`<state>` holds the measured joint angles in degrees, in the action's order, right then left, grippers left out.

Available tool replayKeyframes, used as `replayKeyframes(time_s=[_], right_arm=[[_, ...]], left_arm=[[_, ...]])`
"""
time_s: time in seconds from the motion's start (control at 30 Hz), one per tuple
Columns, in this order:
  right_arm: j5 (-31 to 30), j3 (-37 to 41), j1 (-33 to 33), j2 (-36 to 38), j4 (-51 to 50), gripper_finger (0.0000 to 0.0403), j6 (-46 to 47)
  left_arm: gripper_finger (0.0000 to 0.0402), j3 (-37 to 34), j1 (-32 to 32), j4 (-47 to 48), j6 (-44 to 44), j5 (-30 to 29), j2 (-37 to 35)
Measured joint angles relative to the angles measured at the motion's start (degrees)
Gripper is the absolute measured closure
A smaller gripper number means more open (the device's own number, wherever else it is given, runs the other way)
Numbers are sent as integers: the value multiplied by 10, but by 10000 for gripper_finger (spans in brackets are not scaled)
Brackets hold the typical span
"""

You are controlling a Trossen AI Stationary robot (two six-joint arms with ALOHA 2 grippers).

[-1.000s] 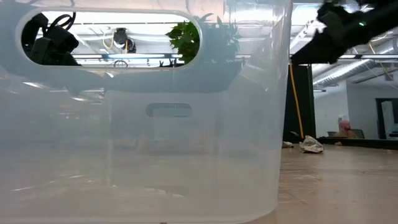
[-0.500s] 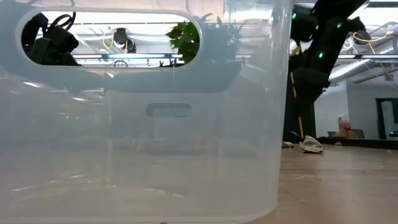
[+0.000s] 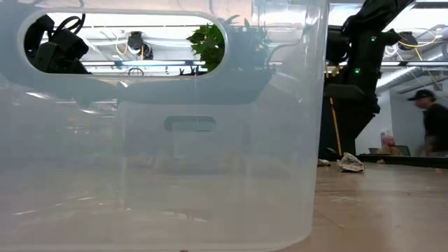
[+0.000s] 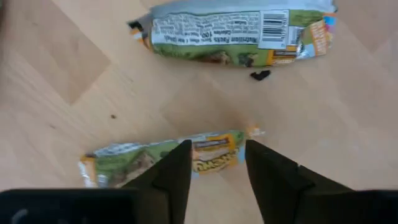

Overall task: Pick and place Granola Bars by type
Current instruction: Put the yellow granola bar into the blue bin

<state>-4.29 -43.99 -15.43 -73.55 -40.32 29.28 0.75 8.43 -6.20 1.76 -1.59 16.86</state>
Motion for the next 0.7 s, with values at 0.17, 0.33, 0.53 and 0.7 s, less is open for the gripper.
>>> replayKeyframes(time_s=[0.17, 0.33, 0.53, 0.7], right_arm=[[0, 0, -13, 0, -11, 195, 11], [-1, 0, -25, -20, -20, 173, 44], [0, 0, -25, -66, -5, 179, 75], [1, 0, -25, -89, 12, 180, 97]], left_arm=[[270, 0, 0, 0, 0, 0, 0], [270, 0, 0, 0, 0, 0, 0], [270, 0, 0, 0, 0, 0, 0], [270, 0, 0, 0, 0, 0, 0]])
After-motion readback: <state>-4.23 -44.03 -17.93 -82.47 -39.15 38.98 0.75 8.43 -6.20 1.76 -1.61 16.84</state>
